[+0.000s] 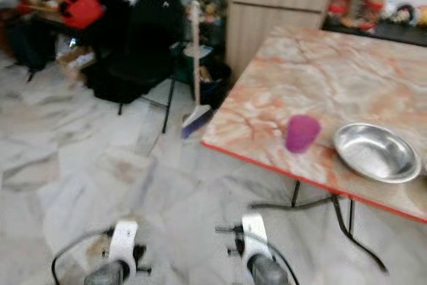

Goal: Setting the table

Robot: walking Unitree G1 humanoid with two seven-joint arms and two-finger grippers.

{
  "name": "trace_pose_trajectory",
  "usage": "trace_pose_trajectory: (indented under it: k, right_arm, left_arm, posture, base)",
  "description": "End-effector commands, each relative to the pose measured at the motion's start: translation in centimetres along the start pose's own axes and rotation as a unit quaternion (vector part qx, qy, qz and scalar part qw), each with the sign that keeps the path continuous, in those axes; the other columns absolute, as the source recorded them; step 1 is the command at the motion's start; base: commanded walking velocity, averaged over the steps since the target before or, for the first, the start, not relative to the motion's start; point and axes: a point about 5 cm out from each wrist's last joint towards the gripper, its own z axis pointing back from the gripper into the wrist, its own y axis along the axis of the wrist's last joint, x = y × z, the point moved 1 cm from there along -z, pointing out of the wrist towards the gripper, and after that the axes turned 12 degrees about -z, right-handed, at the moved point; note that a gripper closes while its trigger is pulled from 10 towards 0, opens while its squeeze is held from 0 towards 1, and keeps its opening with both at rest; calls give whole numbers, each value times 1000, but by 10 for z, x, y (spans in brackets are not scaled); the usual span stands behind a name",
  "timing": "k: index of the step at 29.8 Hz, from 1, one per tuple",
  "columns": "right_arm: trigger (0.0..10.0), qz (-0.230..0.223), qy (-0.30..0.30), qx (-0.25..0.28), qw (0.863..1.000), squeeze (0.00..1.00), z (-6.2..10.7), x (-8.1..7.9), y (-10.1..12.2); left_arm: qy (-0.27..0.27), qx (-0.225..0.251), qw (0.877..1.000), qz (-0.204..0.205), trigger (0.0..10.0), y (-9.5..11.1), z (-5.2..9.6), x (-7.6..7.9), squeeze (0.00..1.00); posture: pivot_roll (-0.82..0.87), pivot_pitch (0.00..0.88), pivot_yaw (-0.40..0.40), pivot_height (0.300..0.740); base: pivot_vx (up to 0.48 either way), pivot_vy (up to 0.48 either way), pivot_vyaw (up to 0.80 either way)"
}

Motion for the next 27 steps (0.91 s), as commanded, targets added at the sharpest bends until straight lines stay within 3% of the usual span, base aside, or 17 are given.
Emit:
trace_pose_trajectory:
  k: [1, 21, 27]
  right_arm:
    - [10000, -7, 5, 2, 1000, 0, -1, -6, 0]
    - [10000, -16, 5, 10, 1000, 0, -2, -8, 3]
    - [10000, -24, 3, 15, 1000, 0, -2, -8, 5]
  left_arm:
    - [6, -2, 1000, -3, 10000, -1, 1, -6, 0]
    - [4, 1, 1000, -9, 10000, 3, 0, -7, 0]
    - [2, 0, 1000, -17, 10000, 3, -1, -6, 0]
  posture:
    - [16, 0, 13, 714]
    - [17, 0, 16, 714]
    - [17, 0, 16, 714]
  base:
    - [0, 0, -769]
    - [0, 0, -771]
    - [0, 0, 0]
